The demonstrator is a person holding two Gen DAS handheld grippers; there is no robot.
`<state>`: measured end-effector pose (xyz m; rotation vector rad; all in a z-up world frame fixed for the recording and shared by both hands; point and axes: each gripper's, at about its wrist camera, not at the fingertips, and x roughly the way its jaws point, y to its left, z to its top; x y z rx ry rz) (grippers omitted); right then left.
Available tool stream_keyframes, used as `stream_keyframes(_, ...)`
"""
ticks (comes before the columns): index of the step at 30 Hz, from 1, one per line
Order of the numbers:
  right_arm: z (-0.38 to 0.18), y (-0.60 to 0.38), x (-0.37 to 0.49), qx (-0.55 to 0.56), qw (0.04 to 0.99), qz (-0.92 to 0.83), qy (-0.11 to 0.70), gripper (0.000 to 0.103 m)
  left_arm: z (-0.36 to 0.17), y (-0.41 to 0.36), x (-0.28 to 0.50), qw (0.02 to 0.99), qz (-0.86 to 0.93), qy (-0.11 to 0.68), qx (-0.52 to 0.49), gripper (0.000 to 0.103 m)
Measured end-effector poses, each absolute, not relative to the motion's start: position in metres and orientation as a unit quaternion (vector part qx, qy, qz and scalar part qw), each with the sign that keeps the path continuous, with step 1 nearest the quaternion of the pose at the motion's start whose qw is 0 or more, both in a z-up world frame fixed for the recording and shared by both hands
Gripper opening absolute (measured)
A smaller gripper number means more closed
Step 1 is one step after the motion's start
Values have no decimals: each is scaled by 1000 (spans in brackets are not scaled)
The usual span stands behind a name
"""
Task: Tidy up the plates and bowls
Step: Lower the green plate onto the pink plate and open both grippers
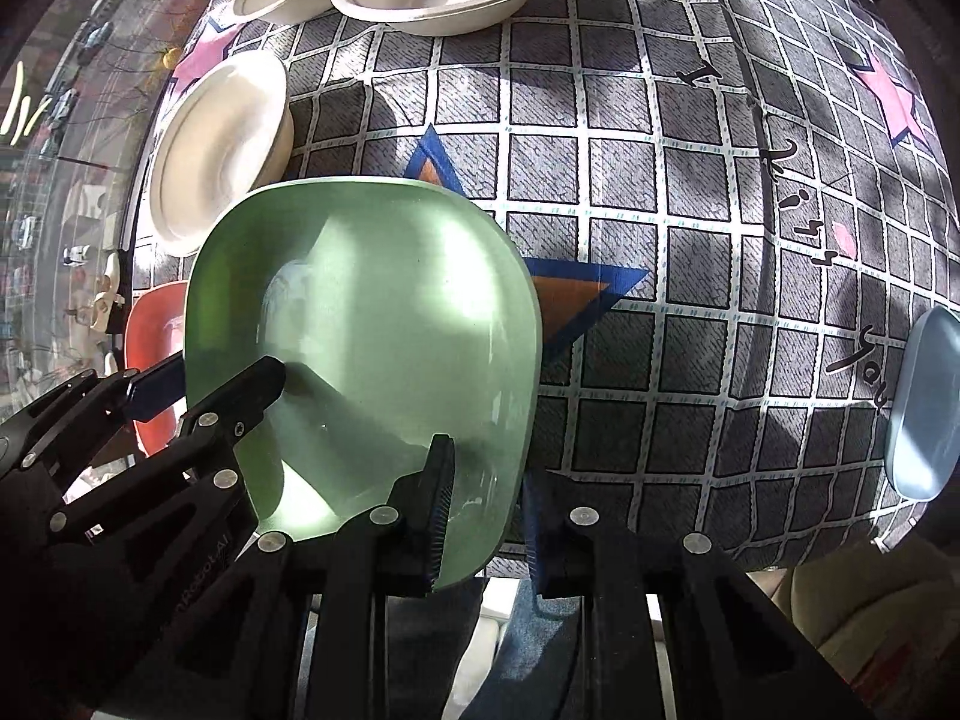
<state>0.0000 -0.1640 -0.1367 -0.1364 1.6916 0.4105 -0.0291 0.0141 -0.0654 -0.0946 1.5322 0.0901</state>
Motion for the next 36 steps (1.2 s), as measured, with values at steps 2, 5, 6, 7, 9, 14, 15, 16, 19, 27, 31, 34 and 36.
stream_keyframes(2,-131,-151,0,-65,644,189,738,23,-58,24,-33,721,49,690,-44,36)
stream_keyframes(5,-122,-125,0,-69,641,202,737,23,-56,36,-38,721,63,688,-48,36)
stream_keyframes(6,-121,-118,-1,-71,640,207,737,23,-55,41,-41,721,69,688,-50,36)
stream_keyframes(7,-120,-109,-2,-73,638,213,736,23,-54,47,-44,720,73,688,-52,36)
stream_keyframes(9,-126,-97,-5,-80,634,226,735,23,-56,68,-53,718,86,688,-58,36)
stream_keyframes(14,-147,-70,-17,-92,615,261,738,23,-69,96,-57,713,118,688,-69,36)
stream_keyframes(15,-149,-62,-19,-95,611,268,739,23,-73,99,-57,711,126,689,-71,36)
stream_keyframes(16,-151,-56,-23,-100,607,274,739,23,-73,105,-61,709,132,689,-72,36)
stream_keyframes(19,-156,-40,-30,-118,597,293,737,23,-78,121,-69,702,148,692,-79,36)
stream_keyframes(27,-178,-9,-41,-129,571,302,752,23,-97,141,-79,691,163,700,-76,36)
stream_keyframes(31,-188,0,-45,-138,565,300,756,23,-106,142,-76,688,160,705,-62,42)
stream_keyframes(34,-185,-2,-43,-138,571,299,752,33,-103,143,-76,691,172,700,-52,60)
stream_keyframes(36,-178,-12,-37,-149,587,290,741,51,-99,146,-77,695,180,694,-48,68)
